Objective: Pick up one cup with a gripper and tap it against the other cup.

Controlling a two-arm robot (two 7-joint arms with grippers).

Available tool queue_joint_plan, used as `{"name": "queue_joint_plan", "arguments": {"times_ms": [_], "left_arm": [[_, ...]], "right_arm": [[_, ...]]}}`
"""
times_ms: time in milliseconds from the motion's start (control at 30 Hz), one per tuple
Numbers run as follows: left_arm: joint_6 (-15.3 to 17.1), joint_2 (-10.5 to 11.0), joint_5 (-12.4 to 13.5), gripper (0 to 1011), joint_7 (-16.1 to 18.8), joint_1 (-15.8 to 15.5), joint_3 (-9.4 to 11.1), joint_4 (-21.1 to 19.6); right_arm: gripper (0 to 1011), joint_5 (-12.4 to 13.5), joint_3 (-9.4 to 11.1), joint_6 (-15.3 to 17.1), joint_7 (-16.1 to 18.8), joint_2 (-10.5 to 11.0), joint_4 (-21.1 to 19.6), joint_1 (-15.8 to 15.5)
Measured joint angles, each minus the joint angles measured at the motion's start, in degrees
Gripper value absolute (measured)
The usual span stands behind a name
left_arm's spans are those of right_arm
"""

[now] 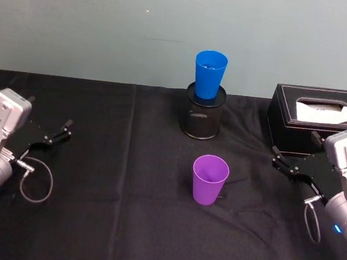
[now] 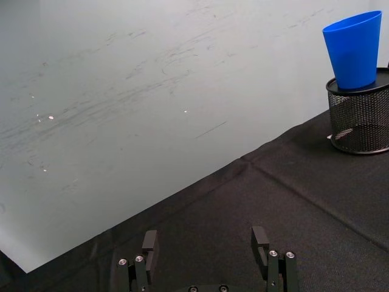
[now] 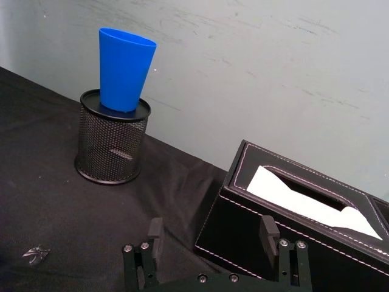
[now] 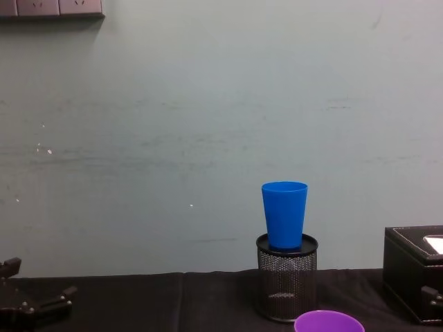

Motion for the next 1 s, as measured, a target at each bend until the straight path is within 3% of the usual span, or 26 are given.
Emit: {"name": "queue_joint_plan", "arguments": {"times_ms": [767,867,1000], "left_arm": [[0.0,0.0,0.0,1000,0.0,0.0,0.0,0.0],[0.0,0.0,0.0,1000,0.0,0.0,0.0,0.0],[0.0,0.0,0.0,1000,0.0,0.0,0.0,0.0]], "right_arm": [[1003,-0.2,0.5,0.1,0.0,0.2,-0.8,0.0],[1003,-0.4,1.4,-0.2,0.0,0.6,-2.3,-0.9],[1003,1.5,2.4,-2.5,2.2,1.4,-4.3,-4.1]]}}
